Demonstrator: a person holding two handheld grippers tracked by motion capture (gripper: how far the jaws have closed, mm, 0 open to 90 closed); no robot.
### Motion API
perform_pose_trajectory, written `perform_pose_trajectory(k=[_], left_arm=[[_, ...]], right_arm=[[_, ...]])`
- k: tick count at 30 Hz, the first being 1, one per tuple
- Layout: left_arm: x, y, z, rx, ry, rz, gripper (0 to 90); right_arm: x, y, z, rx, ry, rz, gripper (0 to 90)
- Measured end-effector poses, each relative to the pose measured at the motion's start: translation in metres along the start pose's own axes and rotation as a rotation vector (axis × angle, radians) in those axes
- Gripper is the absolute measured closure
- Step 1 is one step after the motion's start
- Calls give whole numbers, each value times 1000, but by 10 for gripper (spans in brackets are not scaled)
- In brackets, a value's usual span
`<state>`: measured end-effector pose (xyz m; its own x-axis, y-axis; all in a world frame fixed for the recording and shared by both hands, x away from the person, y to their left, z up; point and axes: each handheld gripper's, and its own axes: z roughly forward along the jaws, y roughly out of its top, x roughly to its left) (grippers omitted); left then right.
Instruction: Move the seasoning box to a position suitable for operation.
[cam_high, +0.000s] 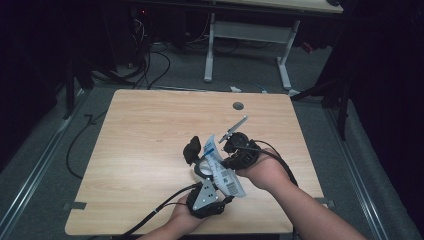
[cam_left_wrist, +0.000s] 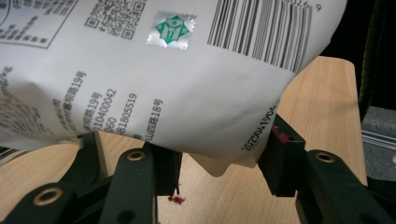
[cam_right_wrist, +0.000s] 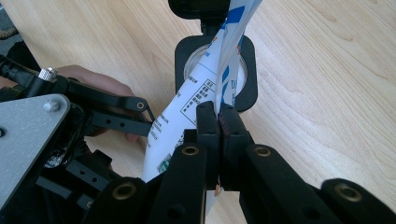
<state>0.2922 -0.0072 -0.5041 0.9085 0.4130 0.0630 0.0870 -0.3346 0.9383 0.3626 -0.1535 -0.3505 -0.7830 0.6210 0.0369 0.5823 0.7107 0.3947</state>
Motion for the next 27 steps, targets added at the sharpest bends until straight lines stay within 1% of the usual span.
perform_pose_trajectory(k=[4,14,18,27], left_arm=[[1,-2,0,11,-1,-10,548],[3,-4,1,21,0,-13,545],[4,-6,2,24,0,-22,544],[6,-7,1,32,9,-26,544]], right_arm=[[1,-2,0,-5,-1,-4,893],[3,-5,-3,-12,0,-5,894],[3,-5,-3,-14,3,-5,894],[3,-4,-2,-14,2,-5,893]])
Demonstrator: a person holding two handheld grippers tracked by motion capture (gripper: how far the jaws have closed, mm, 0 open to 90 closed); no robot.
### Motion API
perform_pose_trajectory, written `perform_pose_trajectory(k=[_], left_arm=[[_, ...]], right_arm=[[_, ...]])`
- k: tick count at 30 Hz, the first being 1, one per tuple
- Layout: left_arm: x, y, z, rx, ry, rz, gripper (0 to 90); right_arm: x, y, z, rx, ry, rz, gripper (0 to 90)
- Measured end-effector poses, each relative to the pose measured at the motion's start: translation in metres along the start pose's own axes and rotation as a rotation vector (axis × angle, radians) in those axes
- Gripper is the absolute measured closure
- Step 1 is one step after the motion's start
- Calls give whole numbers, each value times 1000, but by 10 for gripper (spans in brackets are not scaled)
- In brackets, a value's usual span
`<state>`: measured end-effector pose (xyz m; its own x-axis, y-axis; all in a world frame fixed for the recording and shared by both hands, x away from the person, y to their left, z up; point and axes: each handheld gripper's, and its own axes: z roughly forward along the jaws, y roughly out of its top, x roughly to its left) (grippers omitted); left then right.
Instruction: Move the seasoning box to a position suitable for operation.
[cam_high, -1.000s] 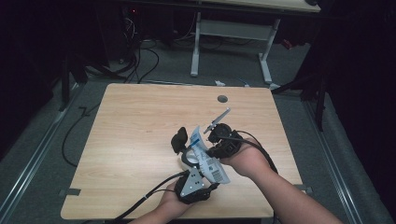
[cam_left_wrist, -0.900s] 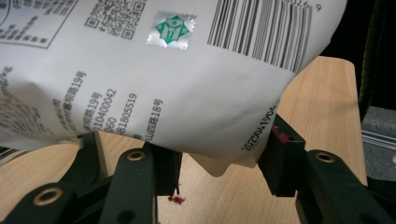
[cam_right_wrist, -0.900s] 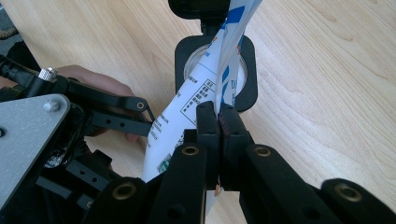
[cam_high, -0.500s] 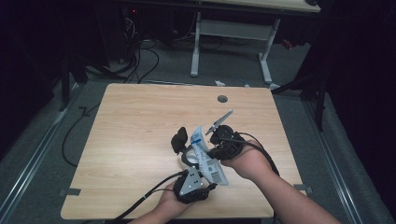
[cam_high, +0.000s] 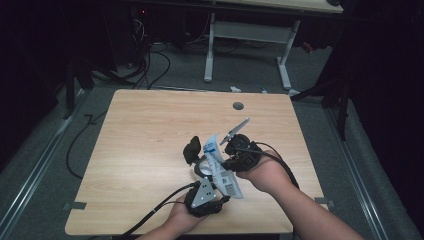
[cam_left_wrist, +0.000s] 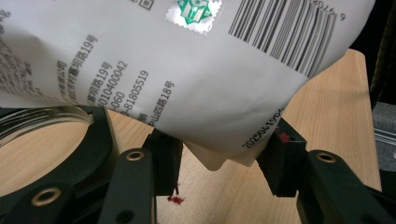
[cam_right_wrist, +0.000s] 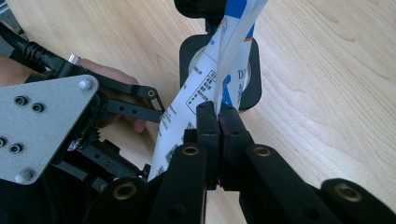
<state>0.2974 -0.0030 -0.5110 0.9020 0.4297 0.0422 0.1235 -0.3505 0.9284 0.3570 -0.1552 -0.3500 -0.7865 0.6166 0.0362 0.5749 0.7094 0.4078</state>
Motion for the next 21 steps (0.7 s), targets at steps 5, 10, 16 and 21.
perform_pose_trajectory(k=[5,10,16,21], left_arm=[[1,-1,0,7,2,-1,544],[1,-1,0,9,5,-2,544],[1,-1,1,15,8,-8,544],[1,-2,1,20,8,-14,544]], right_arm=[[0,-1,1,2,1,0,893],[1,0,0,1,2,-3,893],[2,0,-1,4,2,-4,893],[4,-1,-2,8,2,-8,893]])
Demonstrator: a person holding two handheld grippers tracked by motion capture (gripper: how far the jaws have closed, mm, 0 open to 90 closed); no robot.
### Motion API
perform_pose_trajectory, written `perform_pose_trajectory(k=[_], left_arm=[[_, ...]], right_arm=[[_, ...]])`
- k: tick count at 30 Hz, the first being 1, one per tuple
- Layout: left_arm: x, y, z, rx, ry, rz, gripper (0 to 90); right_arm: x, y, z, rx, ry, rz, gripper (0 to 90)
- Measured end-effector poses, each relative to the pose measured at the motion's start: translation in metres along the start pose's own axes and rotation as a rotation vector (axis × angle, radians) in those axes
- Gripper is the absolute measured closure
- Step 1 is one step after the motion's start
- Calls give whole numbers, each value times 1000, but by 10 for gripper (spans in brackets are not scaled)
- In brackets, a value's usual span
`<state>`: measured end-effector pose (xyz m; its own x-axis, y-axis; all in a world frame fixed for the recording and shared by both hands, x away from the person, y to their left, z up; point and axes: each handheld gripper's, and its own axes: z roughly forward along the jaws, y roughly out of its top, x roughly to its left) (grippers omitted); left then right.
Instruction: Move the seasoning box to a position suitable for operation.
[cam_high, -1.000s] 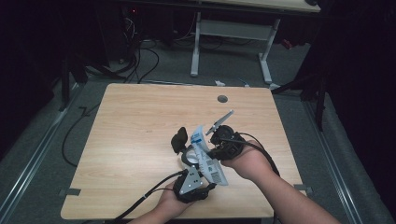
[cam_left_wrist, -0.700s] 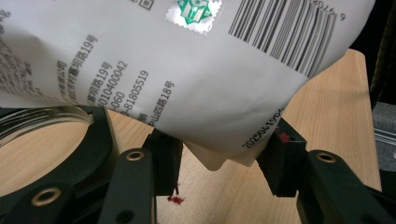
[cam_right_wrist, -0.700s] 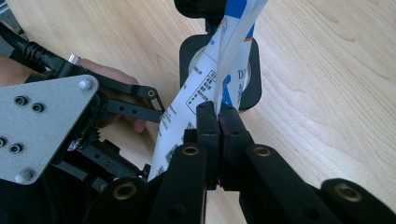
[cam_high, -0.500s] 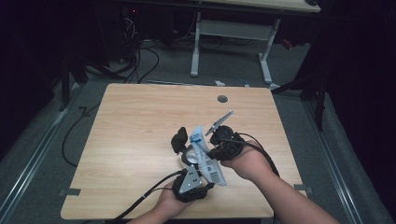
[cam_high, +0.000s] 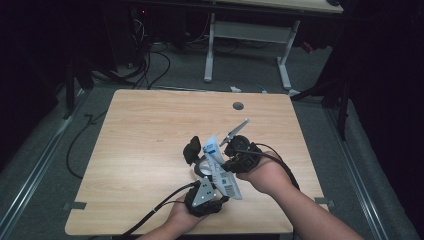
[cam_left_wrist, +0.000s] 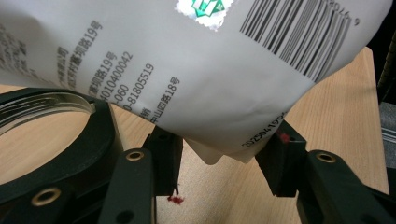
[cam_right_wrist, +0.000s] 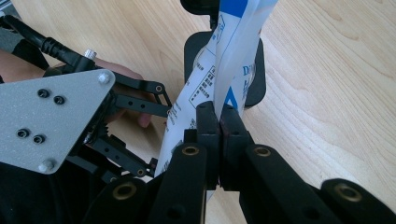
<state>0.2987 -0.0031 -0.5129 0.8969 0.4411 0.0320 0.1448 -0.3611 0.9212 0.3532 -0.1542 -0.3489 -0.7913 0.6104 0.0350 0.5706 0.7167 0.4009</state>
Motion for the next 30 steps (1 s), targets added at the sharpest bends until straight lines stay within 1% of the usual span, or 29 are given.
perform_pose_trajectory(k=[6,16,22,27,30], left_arm=[[4,0,-1,9,1,-21,543],[6,-1,1,20,1,-41,537],[6,-2,-2,15,-14,-42,503],[7,-7,-6,39,-21,-32,464],[8,-8,-13,22,-18,-31,446]], right_arm=[[1,1,-3,0,-3,-1,892],[1,-1,-2,-12,-1,-3,895],[-3,0,-2,-25,-5,10,897],[-4,1,-8,-40,-16,13,897],[-5,1,-10,-40,-17,16,896]])
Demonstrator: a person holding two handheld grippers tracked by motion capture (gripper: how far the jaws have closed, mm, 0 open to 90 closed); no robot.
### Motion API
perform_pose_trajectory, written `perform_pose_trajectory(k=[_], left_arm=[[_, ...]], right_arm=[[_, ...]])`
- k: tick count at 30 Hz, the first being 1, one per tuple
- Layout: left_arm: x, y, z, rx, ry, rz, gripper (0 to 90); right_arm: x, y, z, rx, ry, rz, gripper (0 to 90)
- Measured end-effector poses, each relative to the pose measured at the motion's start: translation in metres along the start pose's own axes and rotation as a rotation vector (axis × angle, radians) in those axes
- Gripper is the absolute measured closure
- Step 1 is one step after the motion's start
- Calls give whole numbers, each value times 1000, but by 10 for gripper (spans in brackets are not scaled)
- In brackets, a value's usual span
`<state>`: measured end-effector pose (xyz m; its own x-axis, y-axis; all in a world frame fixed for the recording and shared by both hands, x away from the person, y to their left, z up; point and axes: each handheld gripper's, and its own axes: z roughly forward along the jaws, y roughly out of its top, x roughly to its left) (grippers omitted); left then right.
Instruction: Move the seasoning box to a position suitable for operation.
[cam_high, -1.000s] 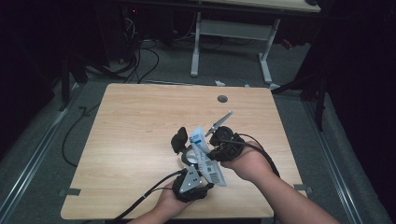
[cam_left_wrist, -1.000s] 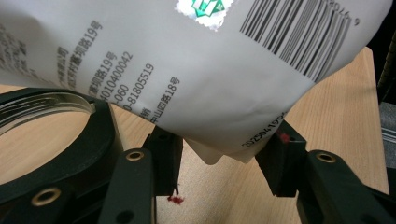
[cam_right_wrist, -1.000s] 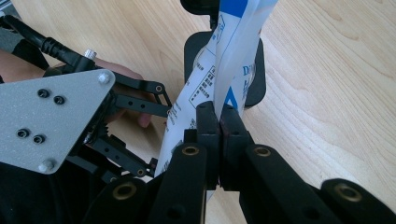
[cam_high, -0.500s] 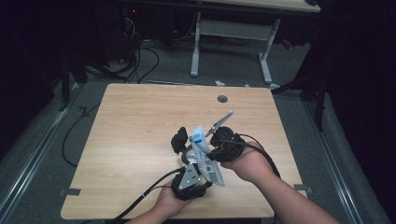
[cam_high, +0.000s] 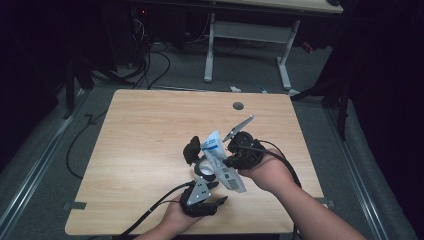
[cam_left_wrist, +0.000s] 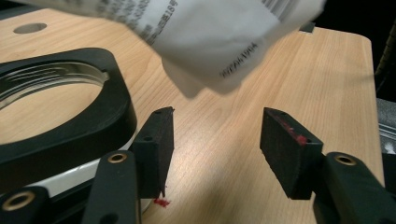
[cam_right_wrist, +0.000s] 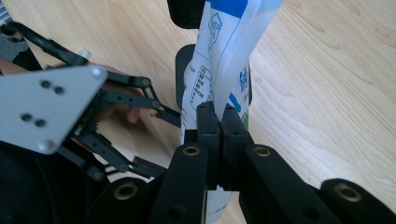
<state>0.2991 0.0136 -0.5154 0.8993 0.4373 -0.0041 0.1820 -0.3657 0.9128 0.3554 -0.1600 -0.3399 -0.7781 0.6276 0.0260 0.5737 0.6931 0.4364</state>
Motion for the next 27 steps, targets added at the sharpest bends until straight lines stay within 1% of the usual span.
perform_pose_trajectory(k=[3,5,8,10,12,14,16,17,18,21,22,24,25,27], left_arm=[[3,-1,-8,-16,2,-16,440],[6,-2,-13,-19,4,-18,441],[9,-5,-20,-21,18,-15,441],[12,-7,-25,-12,31,-13,440],[17,-10,-31,-21,39,-26,439],[23,-13,-38,-23,49,-40,439],[29,-16,-44,-28,68,-52,439],[35,-19,-49,-28,81,-58,439],[37,-20,-51,-26,86,-59,439],[49,-25,-62,-16,115,-66,434],[53,-27,-65,-12,127,-67,429],[64,-31,-74,-1,148,-86,422],[67,-32,-77,-1,158,-92,418],[78,-37,-87,5,191,-105,417]], right_arm=[[-1,-1,-1,3,-3,-3,896],[-1,-2,-1,5,-4,-3,895],[-1,-4,1,8,1,0,895],[-2,-6,2,13,-2,-1,895],[-3,-7,4,18,-3,-3,895],[-4,-7,4,23,-6,3,895],[-5,-8,4,26,-6,6,895],[-6,-9,5,26,-6,4,895],[-7,-10,5,32,-10,7,895],[-8,-11,7,37,-12,9,895],[-10,-12,8,39,-13,8,894],[-12,-15,10,41,-15,14,894],[-14,-16,10,47,-24,15,894],[-16,-18,12,48,-25,20,894]])
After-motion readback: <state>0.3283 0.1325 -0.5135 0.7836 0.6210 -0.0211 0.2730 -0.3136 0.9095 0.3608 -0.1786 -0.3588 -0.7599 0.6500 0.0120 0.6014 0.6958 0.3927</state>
